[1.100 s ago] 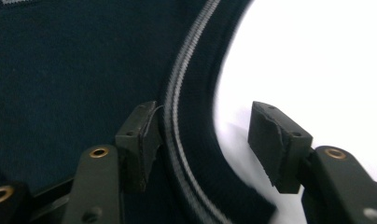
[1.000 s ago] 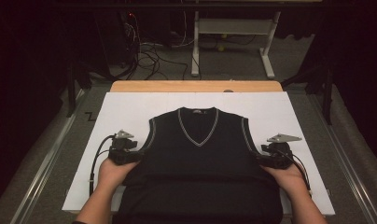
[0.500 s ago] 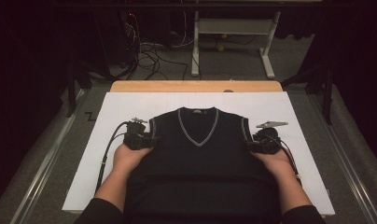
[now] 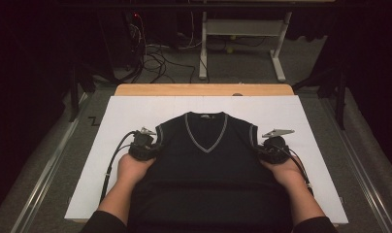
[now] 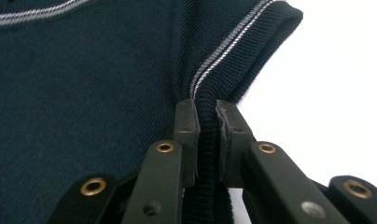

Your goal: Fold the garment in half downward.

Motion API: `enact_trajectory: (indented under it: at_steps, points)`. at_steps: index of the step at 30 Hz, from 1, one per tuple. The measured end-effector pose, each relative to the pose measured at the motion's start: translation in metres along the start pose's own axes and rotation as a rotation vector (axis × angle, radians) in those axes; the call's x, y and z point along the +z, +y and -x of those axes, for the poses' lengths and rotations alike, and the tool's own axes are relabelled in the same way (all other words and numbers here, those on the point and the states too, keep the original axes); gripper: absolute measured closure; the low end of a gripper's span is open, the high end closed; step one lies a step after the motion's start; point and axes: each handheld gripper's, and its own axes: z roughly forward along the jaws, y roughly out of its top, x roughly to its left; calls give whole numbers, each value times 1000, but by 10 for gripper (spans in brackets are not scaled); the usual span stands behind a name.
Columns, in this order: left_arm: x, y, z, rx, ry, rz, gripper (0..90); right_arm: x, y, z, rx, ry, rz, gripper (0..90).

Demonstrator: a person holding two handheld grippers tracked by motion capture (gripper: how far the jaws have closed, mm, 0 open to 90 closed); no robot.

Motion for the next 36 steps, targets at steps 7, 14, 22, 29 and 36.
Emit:
enact_trajectory:
  at_steps: [7,14,22,29,36]
  points:
    - [-12,-18,4,12,-49,4,773,-17,-20,-5,-26,24,25,811]
    - [-28,-42,16,39,-87,1,771,-37,-46,-11,-40,50,60,805]
    - [-38,-31,11,10,-86,84,576,-39,-48,-8,-4,75,99,596]
    - [-39,-5,0,-39,-52,139,469,-43,-41,-1,32,68,166,456]
    - [-9,23,-19,-98,10,60,388,-39,-30,6,53,41,195,392]
